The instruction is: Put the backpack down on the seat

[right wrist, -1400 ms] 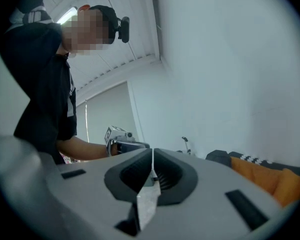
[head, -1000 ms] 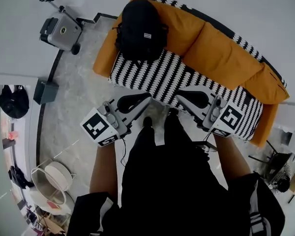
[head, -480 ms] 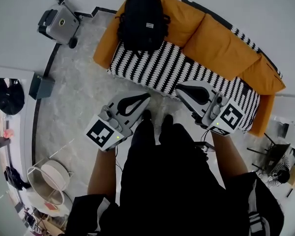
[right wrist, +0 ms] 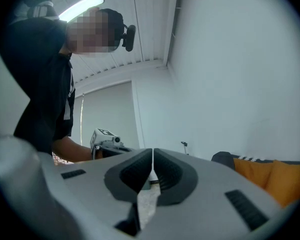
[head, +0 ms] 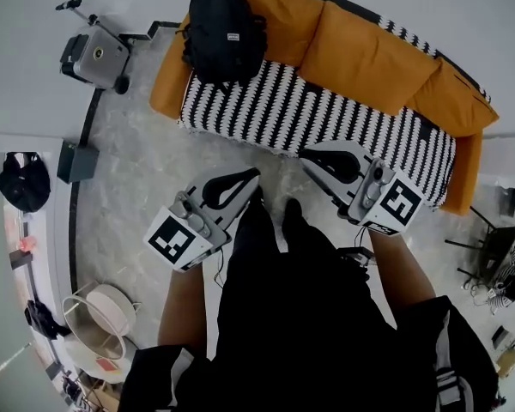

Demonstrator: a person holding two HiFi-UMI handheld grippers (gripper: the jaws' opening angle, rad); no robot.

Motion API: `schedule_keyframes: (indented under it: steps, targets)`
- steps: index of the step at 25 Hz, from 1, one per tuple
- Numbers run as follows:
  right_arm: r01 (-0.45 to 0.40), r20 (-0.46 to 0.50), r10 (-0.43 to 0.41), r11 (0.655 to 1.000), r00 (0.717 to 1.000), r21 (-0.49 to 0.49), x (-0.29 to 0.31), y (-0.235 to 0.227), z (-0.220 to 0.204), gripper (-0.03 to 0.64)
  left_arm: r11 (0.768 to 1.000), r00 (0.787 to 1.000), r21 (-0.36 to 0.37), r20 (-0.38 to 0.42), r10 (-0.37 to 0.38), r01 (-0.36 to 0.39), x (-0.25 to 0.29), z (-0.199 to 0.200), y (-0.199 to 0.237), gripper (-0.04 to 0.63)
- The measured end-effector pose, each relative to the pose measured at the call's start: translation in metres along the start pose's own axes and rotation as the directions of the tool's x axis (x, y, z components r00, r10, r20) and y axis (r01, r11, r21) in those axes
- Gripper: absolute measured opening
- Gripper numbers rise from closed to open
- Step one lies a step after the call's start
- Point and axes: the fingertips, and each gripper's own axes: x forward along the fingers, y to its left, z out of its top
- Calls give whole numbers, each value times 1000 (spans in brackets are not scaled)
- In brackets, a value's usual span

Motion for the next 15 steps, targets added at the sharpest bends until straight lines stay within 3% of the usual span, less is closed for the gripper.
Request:
schedule_keyframes:
  steps: [5, 8, 15]
  targets:
    - [3, 29, -3, 1000, 1000, 10, -43, 19, -7, 31, 1000, 1000, -5, -17, -9, 9, 22, -12, -42, 25]
    - [1, 37, -2, 1000, 999, 30, -62, 26, -12, 31, 1000, 1000, 31, -17, -3, 3, 30, -14, -58, 25]
    - [-32, 49, 29, 998, 998, 49, -76, 47, -19, 31, 999, 1000, 39, -17, -21, 21, 36, -18, -91, 24]
